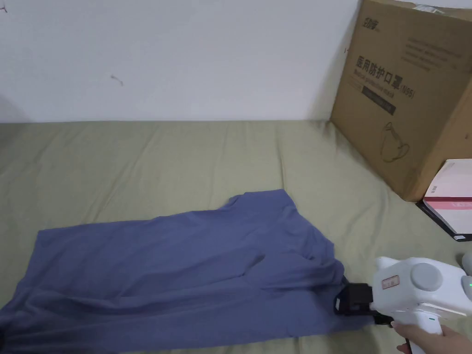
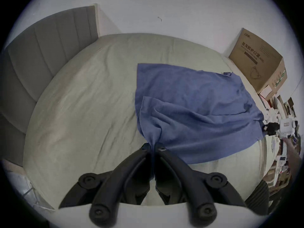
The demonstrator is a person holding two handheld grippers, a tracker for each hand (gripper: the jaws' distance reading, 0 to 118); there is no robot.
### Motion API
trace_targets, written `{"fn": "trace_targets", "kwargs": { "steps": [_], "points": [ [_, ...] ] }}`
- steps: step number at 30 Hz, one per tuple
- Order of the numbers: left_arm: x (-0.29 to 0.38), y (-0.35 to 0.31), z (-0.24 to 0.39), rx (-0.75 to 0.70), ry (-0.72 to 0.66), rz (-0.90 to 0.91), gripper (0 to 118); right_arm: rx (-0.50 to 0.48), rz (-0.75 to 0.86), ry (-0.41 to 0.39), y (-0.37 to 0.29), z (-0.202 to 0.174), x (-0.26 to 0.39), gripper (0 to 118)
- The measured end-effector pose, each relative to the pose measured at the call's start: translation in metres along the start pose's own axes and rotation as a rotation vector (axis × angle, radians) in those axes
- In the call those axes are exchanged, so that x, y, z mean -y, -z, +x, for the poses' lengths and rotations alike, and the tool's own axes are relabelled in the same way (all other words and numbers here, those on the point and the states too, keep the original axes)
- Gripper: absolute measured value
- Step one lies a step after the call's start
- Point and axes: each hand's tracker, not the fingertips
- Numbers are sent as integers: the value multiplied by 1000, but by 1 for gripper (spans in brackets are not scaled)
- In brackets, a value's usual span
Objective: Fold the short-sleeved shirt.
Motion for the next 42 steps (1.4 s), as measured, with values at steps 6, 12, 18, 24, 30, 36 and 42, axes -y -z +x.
{"fn": "trace_targets", "kwargs": {
  "steps": [6, 12, 18, 24, 30, 36, 42],
  "points": [
    [5, 12, -4, 4, -11, -45, 3, 16, 65, -139, -33, -22, 11, 6],
    [6, -11, -3, 12, -22, -12, 3, -11, 96, -143, -72, -23, 25, 6],
    [29, -53, -3, 18, 51, -37, 3, -33, 103, -120, -104, -6, 66, 6],
    [90, -82, -15, 62, 64, -103, 3, -13, 24, -152, -120, 12, 139, 6],
    [137, -85, -23, 94, 60, -123, 3, -47, 6, -78, -127, 34, 176, 6],
    [136, -85, -25, 94, 44, -105, 31, -53, 39, -100, -130, 28, 178, 14],
    [128, -90, -34, 101, -30, -47, 113, -21, 169, -108, -138, 19, 172, 116]
  ]
}}
